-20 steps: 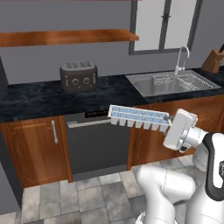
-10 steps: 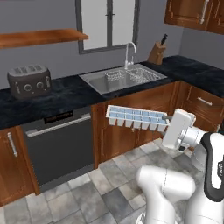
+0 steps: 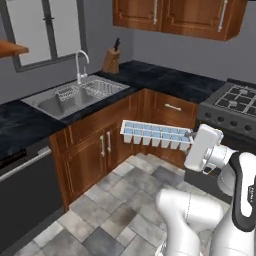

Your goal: The ice cube tray has been filled with water. Take the tray and place it in the freezer to make ice. Close the freezer door after placing the tray.

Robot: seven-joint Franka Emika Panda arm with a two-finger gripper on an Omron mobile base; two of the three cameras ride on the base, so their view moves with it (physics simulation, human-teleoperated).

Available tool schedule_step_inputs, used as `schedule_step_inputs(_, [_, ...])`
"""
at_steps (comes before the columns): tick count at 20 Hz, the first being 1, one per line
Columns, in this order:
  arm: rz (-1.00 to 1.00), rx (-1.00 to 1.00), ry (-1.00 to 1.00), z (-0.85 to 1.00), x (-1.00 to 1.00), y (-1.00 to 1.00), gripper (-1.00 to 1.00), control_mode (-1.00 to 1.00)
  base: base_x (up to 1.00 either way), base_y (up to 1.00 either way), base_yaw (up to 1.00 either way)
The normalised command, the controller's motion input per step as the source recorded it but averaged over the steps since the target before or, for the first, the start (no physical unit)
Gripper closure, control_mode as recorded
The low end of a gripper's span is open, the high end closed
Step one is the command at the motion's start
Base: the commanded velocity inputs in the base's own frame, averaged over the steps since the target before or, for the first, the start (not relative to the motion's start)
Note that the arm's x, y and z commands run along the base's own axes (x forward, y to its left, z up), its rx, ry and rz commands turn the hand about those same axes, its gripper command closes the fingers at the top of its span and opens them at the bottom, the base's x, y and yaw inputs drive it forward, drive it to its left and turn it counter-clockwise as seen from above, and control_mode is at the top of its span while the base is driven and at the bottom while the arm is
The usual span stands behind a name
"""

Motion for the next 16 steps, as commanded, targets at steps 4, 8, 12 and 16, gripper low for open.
schedule_step_inputs(4, [0.00,0.00,0.00,0.00,0.00,0.00,1.00,1.00,-0.32,0.00,-0.61])
schedule_step_inputs(8, [0.00,0.00,0.00,0.00,0.00,0.00,1.00,1.00,-0.38,0.00,-0.62])
schedule_step_inputs(12, [0.00,0.00,0.00,0.00,0.00,0.00,1.00,1.00,-0.36,0.00,-0.62])
schedule_step_inputs(16, [0.00,0.00,0.00,0.00,0.00,0.00,1.00,1.00,-0.30,0.00,-0.65])
